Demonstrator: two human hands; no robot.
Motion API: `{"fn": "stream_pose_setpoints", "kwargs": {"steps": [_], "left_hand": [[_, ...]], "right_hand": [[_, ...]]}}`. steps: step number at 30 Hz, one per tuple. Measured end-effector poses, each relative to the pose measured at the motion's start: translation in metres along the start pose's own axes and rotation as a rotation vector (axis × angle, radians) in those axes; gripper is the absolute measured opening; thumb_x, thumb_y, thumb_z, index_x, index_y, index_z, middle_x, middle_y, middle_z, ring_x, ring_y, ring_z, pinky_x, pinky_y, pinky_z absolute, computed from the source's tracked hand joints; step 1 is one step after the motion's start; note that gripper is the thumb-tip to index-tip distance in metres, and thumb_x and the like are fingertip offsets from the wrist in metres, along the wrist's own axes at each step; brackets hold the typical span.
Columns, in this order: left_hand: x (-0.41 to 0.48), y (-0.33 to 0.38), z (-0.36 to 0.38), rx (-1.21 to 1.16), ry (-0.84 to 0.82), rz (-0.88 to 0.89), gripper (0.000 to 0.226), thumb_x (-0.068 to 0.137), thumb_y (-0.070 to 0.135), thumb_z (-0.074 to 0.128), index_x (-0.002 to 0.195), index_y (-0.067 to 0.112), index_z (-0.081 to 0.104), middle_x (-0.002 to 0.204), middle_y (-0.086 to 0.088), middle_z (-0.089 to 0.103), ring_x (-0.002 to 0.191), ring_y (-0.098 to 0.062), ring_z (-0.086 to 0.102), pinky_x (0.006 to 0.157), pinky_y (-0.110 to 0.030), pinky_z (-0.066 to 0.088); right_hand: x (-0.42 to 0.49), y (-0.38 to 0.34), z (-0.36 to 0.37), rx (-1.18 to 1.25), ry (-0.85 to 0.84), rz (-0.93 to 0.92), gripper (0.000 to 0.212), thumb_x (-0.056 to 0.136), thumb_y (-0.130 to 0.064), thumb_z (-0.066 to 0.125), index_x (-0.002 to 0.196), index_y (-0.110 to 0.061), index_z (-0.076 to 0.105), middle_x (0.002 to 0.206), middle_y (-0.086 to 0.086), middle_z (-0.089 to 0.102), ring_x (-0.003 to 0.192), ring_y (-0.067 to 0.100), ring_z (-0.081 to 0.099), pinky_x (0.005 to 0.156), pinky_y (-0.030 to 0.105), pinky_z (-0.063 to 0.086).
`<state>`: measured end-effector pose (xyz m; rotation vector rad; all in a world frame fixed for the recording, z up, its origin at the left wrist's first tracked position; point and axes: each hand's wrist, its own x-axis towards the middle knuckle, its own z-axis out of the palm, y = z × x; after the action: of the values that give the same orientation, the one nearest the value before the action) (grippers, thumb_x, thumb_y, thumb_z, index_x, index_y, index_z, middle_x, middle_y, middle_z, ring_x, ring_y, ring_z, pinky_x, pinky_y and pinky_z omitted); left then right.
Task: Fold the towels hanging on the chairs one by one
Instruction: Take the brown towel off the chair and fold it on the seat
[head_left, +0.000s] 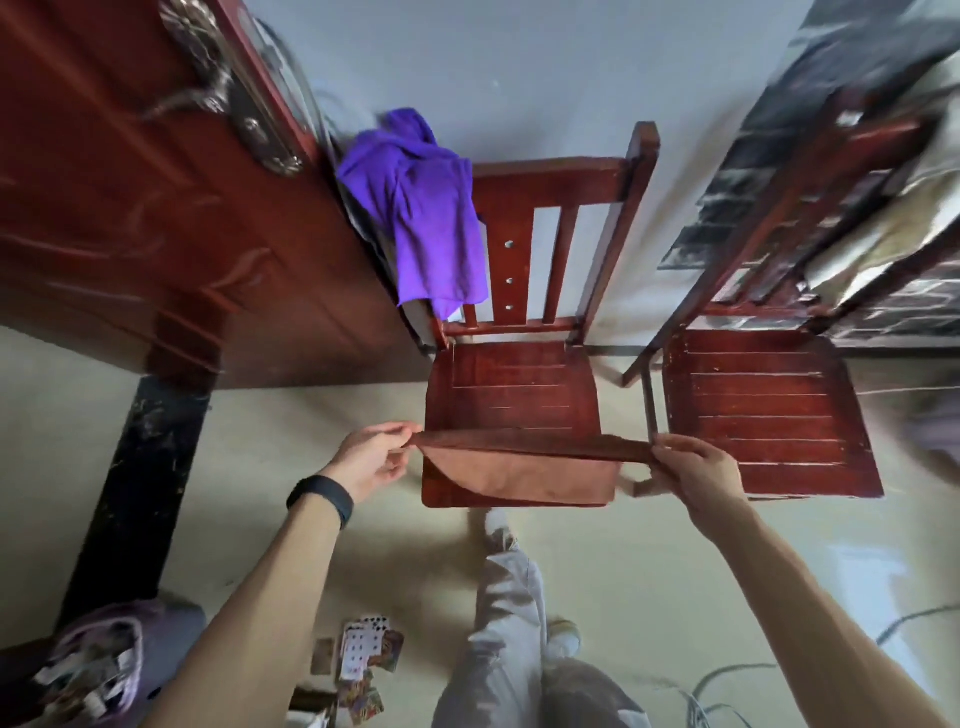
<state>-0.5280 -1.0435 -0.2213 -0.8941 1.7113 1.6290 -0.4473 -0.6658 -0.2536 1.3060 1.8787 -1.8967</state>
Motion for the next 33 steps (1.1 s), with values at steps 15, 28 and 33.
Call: {"fn": "stream_pose_setpoints", "kwargs": {"steps": [15, 28, 33], "left_hand": [[-0.025, 0.007, -0.029, 1.436, 0.291, 1.094, 0.011, 0.085, 0.032, 0.074, 0.084, 0.021, 0.076, 0.088, 0.004, 0.063, 0.082, -0.021, 0.060, 0.063, -0.033, 0.051], [0.061, 0.096, -0.008, 1.686, 0.442, 1.367, 0.013, 0.084, 0.025, 0.069, 0.074, 0.019, 0.072, 0.068, -0.001, 0.067, 0.069, -0.026, 0.061, 0.064, -0.034, 0.043], [0.070, 0.103, -0.005, 1.641, 0.538, 1.366, 0.027, 0.091, 0.030, 0.048, 0.085, 0.021, 0.072, 0.077, 0.000, 0.069, 0.072, -0.027, 0.060, 0.065, -0.037, 0.040]], "right_hand": [[-0.033, -0.026, -0.028, -1.276, -0.075, -1.029, 0.024, 0.083, -0.029, 0.080, 0.101, -0.015, 0.074, 0.085, -0.002, 0.062, 0.075, 0.023, 0.059, 0.061, 0.038, 0.058], [0.046, -0.130, 0.022, -1.519, 0.039, -1.044, 0.021, 0.093, -0.029, 0.068, 0.095, -0.009, 0.069, 0.080, 0.009, 0.063, 0.077, 0.033, 0.062, 0.059, 0.042, 0.055], [0.061, -0.143, 0.025, -1.460, 0.095, -1.045, 0.022, 0.096, -0.029, 0.062, 0.101, -0.008, 0.062, 0.085, 0.010, 0.059, 0.080, 0.034, 0.059, 0.052, 0.037, 0.046]]}}
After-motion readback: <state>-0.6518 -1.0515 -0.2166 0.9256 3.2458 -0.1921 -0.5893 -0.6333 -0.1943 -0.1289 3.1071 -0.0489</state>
